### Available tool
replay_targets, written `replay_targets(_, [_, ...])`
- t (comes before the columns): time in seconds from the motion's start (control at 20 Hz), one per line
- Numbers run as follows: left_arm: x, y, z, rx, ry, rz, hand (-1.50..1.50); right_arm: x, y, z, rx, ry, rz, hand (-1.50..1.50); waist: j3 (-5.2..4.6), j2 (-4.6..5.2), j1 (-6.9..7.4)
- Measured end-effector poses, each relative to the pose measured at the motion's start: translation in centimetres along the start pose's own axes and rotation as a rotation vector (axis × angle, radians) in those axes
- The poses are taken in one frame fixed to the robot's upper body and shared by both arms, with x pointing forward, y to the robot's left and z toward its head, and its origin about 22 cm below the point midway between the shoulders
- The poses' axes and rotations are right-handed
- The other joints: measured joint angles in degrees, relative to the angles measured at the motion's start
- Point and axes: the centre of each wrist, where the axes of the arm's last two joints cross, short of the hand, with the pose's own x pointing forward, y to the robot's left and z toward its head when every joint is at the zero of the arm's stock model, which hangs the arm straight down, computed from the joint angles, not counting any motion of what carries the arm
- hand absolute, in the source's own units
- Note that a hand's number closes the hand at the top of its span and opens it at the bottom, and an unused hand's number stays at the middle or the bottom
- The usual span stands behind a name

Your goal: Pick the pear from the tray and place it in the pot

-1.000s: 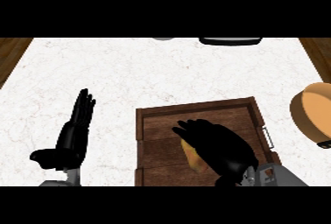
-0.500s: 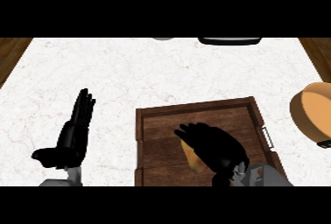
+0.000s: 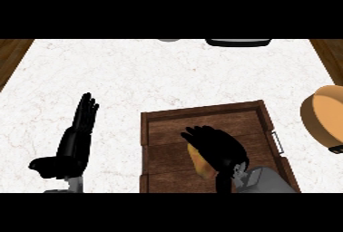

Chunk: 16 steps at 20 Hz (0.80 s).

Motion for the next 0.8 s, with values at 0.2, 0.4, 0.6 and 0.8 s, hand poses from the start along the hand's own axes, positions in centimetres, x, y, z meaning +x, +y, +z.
replay_targets(0.2, [-0.1,0.1,-0.4,0.005,-0.004,0.002,0.00,-0.2,0.7,-1.4,0.002,-0.004,-0.001,1.50,-0.06,-0.05,0.00])
replay_targets(0.4, [-0.3,0.3,-0.3,0.007,-0.005,0.005,0.00,0.0,0.7,-1.1,-0.075,-0.054,0.038,1.50,-0.21,-0.23,-0.03])
replay_targets(0.6, [-0.4,0.4,-0.3,0.008,-0.005,0.000,0.00,-0.2,1.0,-1.9,-0.149,-0.088,0.064,1.50,-0.22,-0.24,0.00])
replay_targets(0.8, [-0.3,0.0,-0.1,0.003,-0.003,0.002,0.00,-0.4,1.3,-1.8,-0.184,-0.109,0.077,1.50,-0.17,-0.22,-0.08])
